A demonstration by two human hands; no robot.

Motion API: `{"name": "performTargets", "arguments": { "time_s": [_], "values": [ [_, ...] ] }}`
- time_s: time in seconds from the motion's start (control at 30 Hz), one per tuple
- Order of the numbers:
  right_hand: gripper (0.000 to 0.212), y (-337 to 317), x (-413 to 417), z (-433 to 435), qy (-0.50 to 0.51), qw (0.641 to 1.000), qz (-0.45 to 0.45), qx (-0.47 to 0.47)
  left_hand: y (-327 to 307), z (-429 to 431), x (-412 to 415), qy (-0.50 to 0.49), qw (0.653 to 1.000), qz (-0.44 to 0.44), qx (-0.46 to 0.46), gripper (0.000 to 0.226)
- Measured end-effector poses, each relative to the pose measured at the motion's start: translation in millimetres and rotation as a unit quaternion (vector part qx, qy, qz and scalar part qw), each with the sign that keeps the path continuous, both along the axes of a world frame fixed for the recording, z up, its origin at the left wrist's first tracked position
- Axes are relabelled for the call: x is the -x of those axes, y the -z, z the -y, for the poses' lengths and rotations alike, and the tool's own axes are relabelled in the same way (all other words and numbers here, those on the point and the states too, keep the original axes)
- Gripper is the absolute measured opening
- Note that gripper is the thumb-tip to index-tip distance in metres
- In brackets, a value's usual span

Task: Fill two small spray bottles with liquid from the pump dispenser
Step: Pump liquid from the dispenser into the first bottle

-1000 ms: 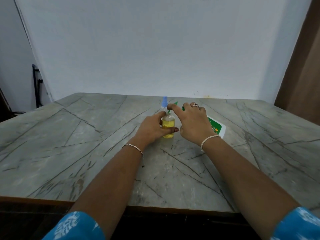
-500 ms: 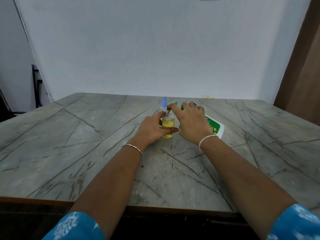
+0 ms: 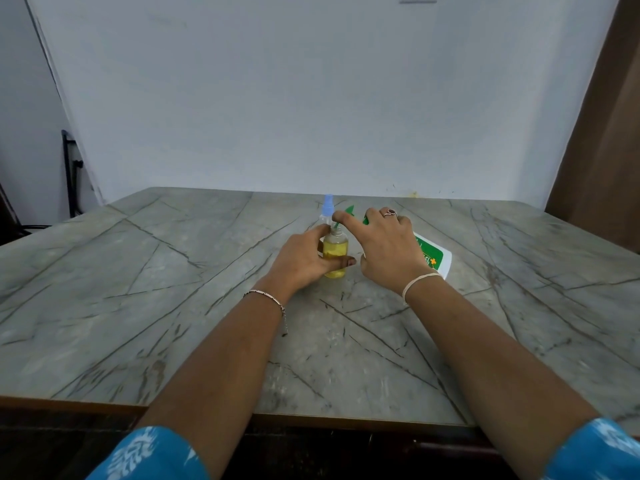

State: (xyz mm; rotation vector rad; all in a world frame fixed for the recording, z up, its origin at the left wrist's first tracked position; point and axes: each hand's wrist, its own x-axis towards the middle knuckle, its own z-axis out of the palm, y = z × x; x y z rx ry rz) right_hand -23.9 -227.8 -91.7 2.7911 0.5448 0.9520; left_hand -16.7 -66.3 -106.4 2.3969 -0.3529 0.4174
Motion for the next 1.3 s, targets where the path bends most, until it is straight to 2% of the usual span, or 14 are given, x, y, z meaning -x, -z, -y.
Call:
{"name": "performTargets", "arguments": {
  "time_s": [0.2,0.63,1.0,1.3],
  "values": [
    [0.074,-0.6,-2.6,-5.3,0.006,1.0,0.003,-0.013,1.6,-0.8,-2.0,0.003,1.0,0.0,-0.003,0.065],
    [0.081,2.6,-2.2,0.1,0.006,1.0,0.007,0.003,2.9,0.6,-4.4,-0.002,1.0,-0.005,0.0,0.073],
    [0.074,0.2,-2.3,-10.3,0.018,1.0,0.009,-0.008,1.3,-0.3,-2.9,0.002,1.0,0.0,-0.004,0.068],
    [0.087,-0.1,0.2,1.9,-0.001,1.0,0.015,0.027,0.9,0.2,-1.5,-0.008,1.0,-0.006,-0.005,0.073]
  ]
}}
